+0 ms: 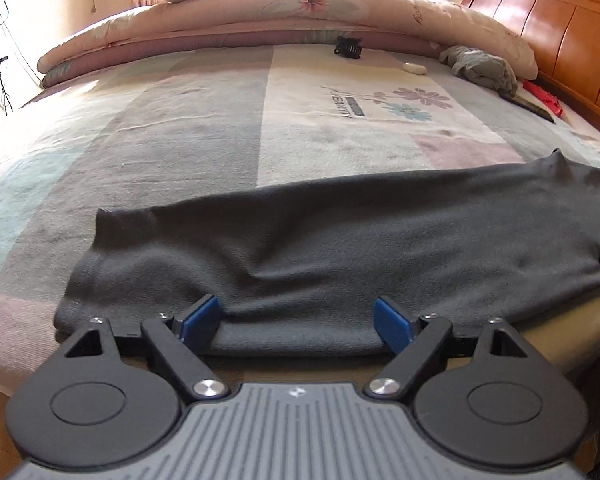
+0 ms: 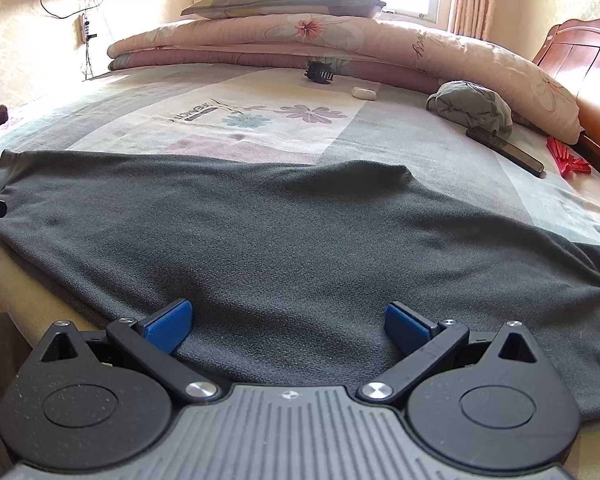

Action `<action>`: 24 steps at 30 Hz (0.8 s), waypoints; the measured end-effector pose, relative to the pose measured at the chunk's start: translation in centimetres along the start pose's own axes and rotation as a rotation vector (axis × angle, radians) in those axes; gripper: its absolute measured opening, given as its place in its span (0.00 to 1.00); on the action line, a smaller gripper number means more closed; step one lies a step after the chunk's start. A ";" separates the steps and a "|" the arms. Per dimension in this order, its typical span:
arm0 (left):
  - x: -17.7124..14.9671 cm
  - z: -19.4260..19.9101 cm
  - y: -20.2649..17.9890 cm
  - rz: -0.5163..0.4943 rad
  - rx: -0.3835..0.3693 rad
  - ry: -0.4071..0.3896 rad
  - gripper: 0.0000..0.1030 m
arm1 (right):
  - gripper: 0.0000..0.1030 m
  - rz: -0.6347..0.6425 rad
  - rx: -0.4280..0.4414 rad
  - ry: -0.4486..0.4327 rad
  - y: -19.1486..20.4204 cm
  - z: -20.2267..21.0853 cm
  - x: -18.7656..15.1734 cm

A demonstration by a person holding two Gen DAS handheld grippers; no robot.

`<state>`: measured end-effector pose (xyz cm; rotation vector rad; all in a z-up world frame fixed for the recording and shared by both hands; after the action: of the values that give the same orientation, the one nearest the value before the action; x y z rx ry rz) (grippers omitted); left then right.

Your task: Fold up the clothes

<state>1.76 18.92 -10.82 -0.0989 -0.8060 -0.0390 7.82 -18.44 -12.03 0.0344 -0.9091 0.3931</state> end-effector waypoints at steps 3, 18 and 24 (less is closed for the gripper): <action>1.6 -0.2 0.9 -0.029 0.003 -0.033 0.82 | 1.00 -0.002 -0.004 0.004 0.0 -0.1 0.1; 2.1 -0.7 5.9 0.042 0.157 -0.042 0.81 | 1.00 -0.004 -0.013 0.023 0.1 -0.1 0.3; 3.8 -0.2 -0.6 -0.054 -0.059 -0.086 0.83 | 1.00 -0.003 -0.011 0.016 0.0 -0.1 0.2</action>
<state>4.52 18.34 -8.16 -0.1355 -0.8937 -0.1100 8.02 -18.29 -11.93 0.0228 -0.8951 0.3851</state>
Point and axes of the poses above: each gripper's, at about its wrist camera, not at the fingertips, and z roughly against the way its jaws point, y to its left, x to its top, the point moved 4 cm from there along -z, roughly the way its jaws point, and after that the axes turned 9 degrees about -x, right-handed, at the moved point
